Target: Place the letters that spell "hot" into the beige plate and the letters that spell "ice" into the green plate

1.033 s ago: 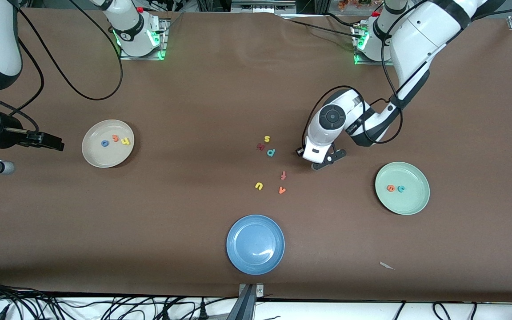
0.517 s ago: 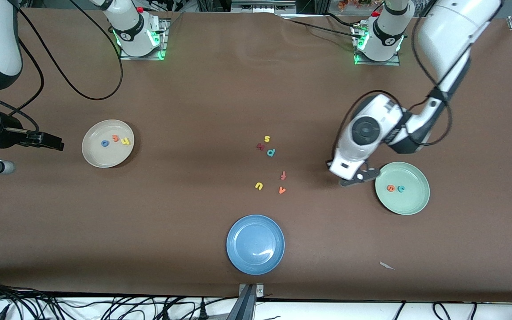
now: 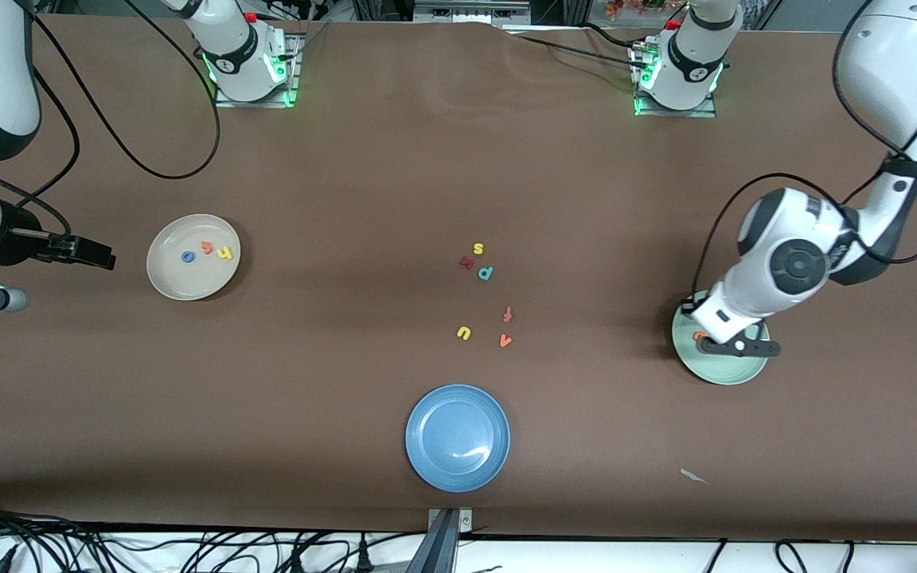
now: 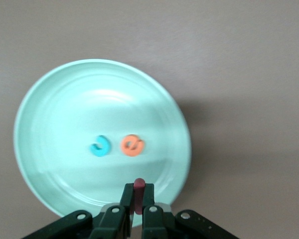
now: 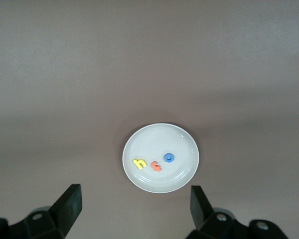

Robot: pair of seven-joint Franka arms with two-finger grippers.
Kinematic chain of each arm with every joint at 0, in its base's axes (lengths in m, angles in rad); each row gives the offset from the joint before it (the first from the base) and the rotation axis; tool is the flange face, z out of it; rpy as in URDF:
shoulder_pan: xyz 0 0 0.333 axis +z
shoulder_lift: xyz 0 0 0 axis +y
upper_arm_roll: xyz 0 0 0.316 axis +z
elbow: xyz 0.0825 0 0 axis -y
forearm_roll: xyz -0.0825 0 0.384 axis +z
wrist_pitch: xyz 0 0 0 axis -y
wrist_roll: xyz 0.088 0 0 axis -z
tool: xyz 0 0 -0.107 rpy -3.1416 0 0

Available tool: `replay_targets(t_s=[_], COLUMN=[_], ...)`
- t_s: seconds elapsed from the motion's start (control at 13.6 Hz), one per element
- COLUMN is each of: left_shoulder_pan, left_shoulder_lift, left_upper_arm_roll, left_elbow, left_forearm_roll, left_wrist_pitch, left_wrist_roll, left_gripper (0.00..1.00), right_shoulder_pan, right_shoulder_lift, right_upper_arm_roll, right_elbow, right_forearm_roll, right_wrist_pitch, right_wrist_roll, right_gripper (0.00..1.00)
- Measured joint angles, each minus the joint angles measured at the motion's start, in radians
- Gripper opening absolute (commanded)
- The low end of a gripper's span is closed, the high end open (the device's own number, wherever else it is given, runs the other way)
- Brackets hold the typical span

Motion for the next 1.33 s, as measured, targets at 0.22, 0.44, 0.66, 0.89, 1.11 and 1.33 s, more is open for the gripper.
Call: replay_targets(t_s=[0.22, 0.44, 0.66, 0.89, 1.11, 1.33], left_shoulder_pan=[0.028, 0.029, 0.029, 0.03, 0.034, -0.004], left_shoulder_lift=[0.001, 0.001, -0.001, -0.002, -0.006, -0.053], left_upper_arm_roll=[0.0, -0.001, -0.005, -0.031, -0.027, 0.1], left_elbow=[0.008, 0.064, 0.167, 0.242, 0.307, 0.33], left_forearm_roll=[0.0, 0.0, 0.0, 0.0, -0.048, -0.236], left_wrist_pitch=[0.001, -0.044, -0.185, -0.299, -0.356, -0.366], left_wrist_roll=[0.08, 0.082, 0.09, 0.1, 0.184, 0.305], left_gripper=[1.0, 1.0, 1.0, 1.0, 1.0, 1.0], right_shoulder_pan=[0.0, 0.002, 0.008, 0.008, 0.008, 0.008], right_shoulder_lift=[0.0, 0.0, 0.0, 0.0, 0.0, -0.001], right_upper_arm_roll=[0.0, 0.007, 0.017, 0.021, 0.02, 0.02], right_elbow=[0.0, 0.0, 0.0, 0.0, 0.0, 0.0], right_forearm_roll=[0.0, -0.06, -0.067, -0.027, 0.01, 0.018], right_wrist_pitch=[-0.001, -0.001, 0.02, 0.03, 0.029, 0.022], right_wrist_roll=[0.0, 0.0, 0.001, 0.002, 0.002, 0.002], right_gripper=[1.0, 1.0, 1.0, 1.0, 1.0, 1.0])
